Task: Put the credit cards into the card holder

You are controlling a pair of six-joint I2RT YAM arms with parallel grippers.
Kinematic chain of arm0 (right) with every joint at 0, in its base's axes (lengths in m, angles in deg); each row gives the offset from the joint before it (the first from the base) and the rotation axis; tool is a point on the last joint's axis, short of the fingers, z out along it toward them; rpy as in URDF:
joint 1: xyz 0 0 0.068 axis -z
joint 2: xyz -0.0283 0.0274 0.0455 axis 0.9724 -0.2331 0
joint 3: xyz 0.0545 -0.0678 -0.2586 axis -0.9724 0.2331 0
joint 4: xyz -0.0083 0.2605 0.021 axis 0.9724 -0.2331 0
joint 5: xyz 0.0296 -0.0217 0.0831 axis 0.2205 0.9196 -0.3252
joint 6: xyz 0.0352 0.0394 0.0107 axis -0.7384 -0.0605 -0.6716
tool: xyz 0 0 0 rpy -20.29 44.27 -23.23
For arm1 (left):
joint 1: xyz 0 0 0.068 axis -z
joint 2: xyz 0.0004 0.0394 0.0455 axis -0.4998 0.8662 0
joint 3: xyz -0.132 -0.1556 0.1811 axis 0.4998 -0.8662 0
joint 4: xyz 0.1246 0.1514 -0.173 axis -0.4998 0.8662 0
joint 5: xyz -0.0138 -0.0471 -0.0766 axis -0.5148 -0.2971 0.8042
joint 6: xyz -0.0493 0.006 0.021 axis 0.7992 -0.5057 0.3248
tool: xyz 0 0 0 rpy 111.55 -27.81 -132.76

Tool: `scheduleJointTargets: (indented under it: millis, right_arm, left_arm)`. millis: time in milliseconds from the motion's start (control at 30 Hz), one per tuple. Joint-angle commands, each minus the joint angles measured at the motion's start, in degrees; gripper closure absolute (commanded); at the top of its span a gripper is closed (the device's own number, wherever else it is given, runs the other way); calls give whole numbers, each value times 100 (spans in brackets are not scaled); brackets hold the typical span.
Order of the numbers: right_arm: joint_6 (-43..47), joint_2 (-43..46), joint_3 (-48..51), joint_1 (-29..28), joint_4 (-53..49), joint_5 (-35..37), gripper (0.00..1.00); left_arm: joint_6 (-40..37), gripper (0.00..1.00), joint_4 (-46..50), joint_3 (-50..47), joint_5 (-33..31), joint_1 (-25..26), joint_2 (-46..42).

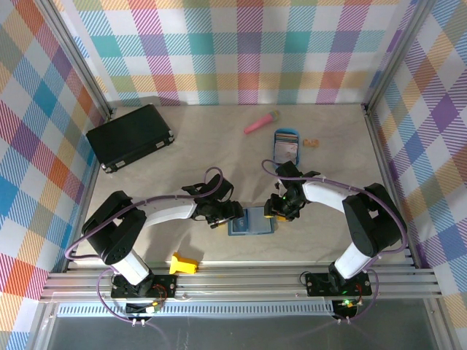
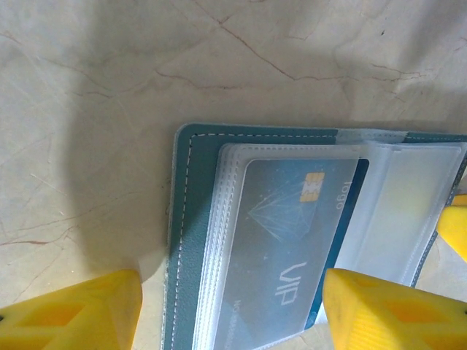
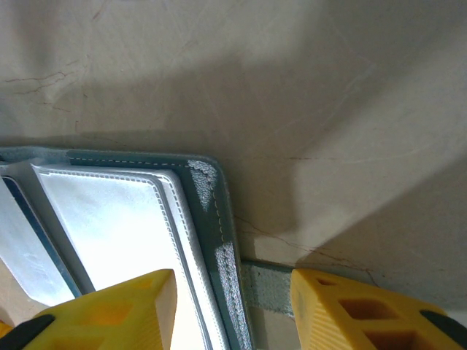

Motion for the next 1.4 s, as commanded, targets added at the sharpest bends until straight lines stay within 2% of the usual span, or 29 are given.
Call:
scheduleJointTargets:
  millis: [0, 767, 1000, 1367]
  right_arm:
    - [-40, -315, 289, -43, 198, -29, 54]
    - [-25, -334, 284, -44, 211, -92, 54]
    - [-26, -341, 306, -43, 235, -105, 54]
    - [-16, -339, 320, -36, 253, -135, 54]
  left_arm:
    - [-75, 33, -231, 76, 150, 75, 55]
    - [-145, 33, -51, 167, 7, 101, 99]
    - [-220, 32, 375, 305, -136, 131, 155]
    - [-135, 32, 42, 250, 193, 164, 247]
